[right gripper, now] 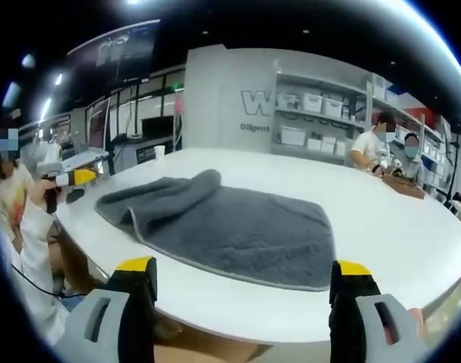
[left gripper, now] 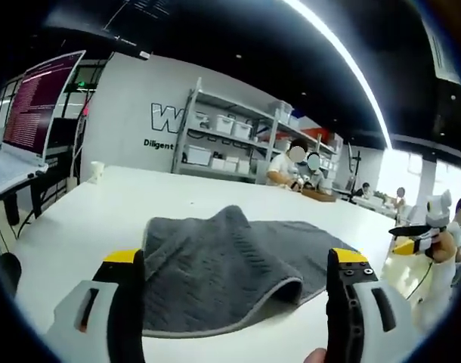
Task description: Open the folded towel by lifting each exposed corner and separating the folded layers until the towel lies flat within the target outline without major curled edges
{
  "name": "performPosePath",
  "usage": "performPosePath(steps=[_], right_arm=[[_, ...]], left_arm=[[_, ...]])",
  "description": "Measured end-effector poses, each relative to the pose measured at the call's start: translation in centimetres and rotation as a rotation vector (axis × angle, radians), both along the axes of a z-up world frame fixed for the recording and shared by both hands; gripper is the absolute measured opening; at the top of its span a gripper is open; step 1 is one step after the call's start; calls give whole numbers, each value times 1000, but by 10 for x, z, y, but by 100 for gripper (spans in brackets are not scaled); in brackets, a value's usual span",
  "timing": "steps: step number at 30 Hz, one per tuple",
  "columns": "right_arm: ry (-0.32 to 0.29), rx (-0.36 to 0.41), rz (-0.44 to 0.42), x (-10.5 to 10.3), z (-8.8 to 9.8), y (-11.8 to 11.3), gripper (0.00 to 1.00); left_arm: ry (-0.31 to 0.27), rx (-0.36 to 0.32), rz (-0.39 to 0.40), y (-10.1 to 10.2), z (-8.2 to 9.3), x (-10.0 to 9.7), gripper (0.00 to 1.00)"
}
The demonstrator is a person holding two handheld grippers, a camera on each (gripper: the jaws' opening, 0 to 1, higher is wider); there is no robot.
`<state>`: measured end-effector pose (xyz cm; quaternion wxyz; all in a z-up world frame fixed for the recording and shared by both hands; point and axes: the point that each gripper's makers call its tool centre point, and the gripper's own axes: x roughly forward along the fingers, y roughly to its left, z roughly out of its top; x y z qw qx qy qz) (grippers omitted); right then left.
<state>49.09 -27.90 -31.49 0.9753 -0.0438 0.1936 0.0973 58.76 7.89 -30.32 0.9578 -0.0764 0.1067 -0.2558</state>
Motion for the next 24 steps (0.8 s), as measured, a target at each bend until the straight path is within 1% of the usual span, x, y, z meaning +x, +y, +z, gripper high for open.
performPosePath(steps=[3,8,24], right_arm=[[-1,3,-2,0,0,-1,95],[-1,5,-2,0,0,-1,95],[-3,10,-7,-1,1,-2,95]], left_arm=[[16,14,-19,-3,-3,-1,100],[33,10,-49,-9,-6,-2,100],[40,24,-61,-14,-10,-4,100]])
